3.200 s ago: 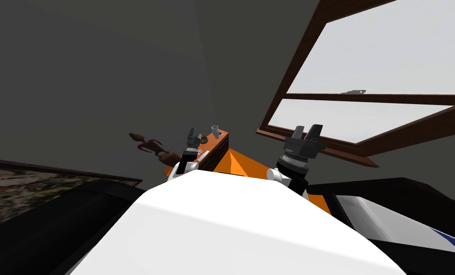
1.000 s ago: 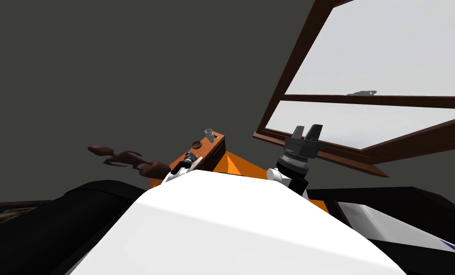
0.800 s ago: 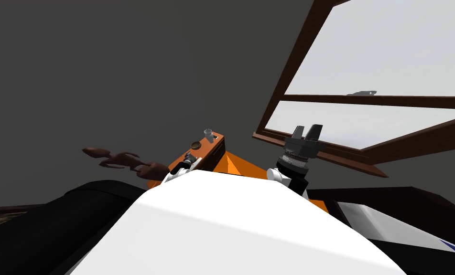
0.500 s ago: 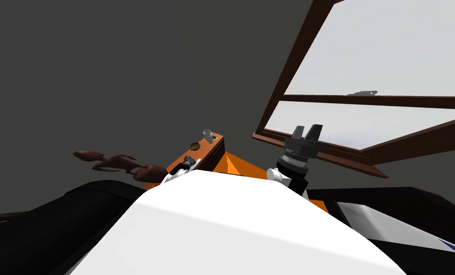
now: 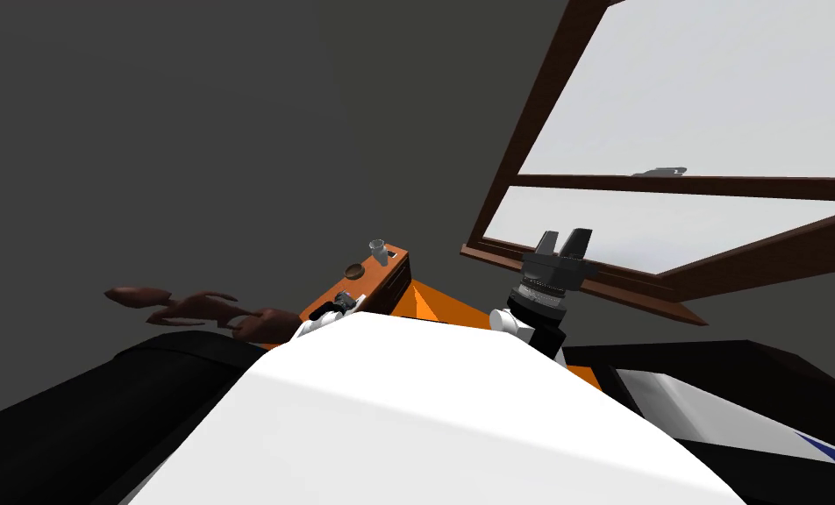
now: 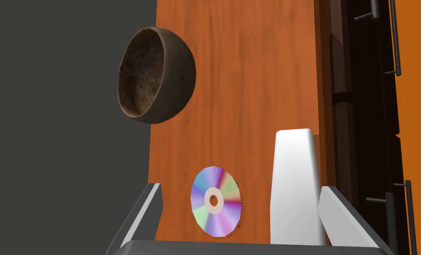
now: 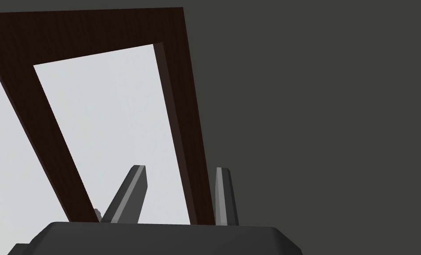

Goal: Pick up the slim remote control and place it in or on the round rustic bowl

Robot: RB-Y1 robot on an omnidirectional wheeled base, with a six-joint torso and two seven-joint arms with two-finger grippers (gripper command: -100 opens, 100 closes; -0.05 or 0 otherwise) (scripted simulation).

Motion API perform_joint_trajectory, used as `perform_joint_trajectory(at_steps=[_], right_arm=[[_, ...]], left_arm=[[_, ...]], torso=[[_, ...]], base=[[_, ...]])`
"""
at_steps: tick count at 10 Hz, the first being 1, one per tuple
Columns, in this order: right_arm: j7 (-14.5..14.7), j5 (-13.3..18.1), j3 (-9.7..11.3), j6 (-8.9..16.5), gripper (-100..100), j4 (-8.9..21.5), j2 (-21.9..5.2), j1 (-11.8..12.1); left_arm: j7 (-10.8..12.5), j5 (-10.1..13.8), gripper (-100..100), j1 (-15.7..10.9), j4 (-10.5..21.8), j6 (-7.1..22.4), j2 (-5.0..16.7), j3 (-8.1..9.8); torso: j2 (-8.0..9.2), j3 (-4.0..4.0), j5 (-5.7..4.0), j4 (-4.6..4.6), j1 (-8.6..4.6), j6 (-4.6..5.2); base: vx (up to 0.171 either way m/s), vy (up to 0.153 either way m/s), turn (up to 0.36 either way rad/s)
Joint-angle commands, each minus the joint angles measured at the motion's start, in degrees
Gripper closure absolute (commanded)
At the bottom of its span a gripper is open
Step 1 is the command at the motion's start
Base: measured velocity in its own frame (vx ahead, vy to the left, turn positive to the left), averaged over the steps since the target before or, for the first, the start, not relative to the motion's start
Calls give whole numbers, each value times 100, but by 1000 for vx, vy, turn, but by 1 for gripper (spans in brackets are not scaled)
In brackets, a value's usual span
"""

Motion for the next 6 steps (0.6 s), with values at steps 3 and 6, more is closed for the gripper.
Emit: perform_joint_trajectory(at_steps=[3, 6], right_arm=[[0, 0, 0, 0, 0, 0, 0, 0], [0, 0, 0, 0, 0, 0, 0, 0]], left_arm=[[34, 67, -100, -37, 287, 481, -37, 153], [11, 218, -100, -183, 725, 964, 38, 352]], torso=[[4, 2, 0, 0, 4, -1], [6, 3, 0, 1, 0, -1]], base=[[51, 5, -39], [46, 1, -61]])
